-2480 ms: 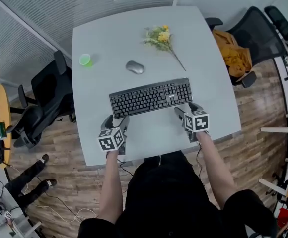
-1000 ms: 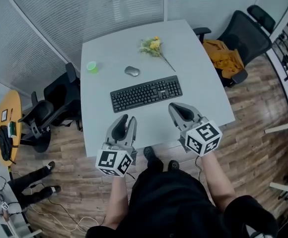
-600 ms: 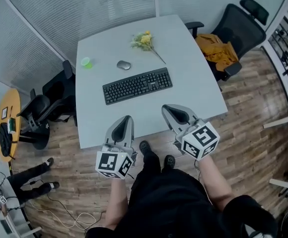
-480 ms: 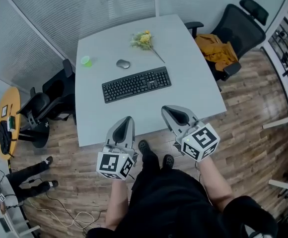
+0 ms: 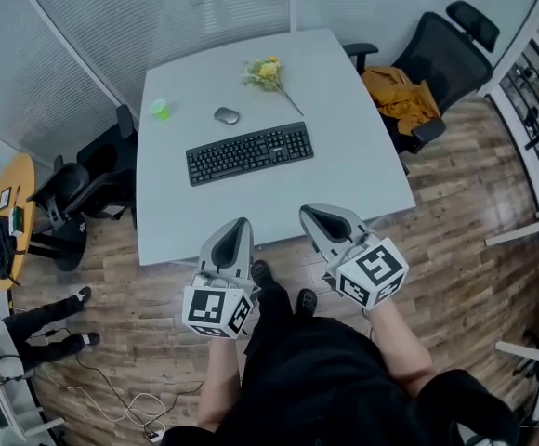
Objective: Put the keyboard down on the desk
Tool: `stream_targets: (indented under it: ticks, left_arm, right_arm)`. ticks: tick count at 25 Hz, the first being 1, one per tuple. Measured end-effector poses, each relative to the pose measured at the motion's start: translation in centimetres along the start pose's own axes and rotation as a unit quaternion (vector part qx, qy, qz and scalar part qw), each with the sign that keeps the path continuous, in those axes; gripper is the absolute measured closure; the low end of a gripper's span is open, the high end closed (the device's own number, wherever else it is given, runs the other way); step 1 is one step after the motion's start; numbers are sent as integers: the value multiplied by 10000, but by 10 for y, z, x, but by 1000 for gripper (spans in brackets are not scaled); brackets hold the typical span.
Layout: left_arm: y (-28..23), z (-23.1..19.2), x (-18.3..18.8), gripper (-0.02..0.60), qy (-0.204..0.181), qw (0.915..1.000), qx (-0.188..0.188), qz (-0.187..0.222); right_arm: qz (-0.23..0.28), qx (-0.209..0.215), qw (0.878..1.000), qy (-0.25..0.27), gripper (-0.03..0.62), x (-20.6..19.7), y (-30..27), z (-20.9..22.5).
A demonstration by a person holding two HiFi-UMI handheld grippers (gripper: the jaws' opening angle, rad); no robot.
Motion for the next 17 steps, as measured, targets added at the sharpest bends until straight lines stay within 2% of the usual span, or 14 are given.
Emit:
stream_targets:
  ticks: [12,17]
  left_arm:
    - [-4,16,-3,581,-61,9998,-135,-159]
    - [-3,19,-2,581,-109,9997,-165,-170]
  right_arm:
    - [-45,-77,9997,213,588,3,13,-10]
    - [-7,-80,9999,93,588,1,15,-12]
Point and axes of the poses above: the fingertips, and each gripper's own axes: y backward along the fingers, z to its right, x out of its top, the point moved 10 cm from there along y, backward along the fingers, and after that the axes turned 8 degrees about y, right-handed, at the moved point
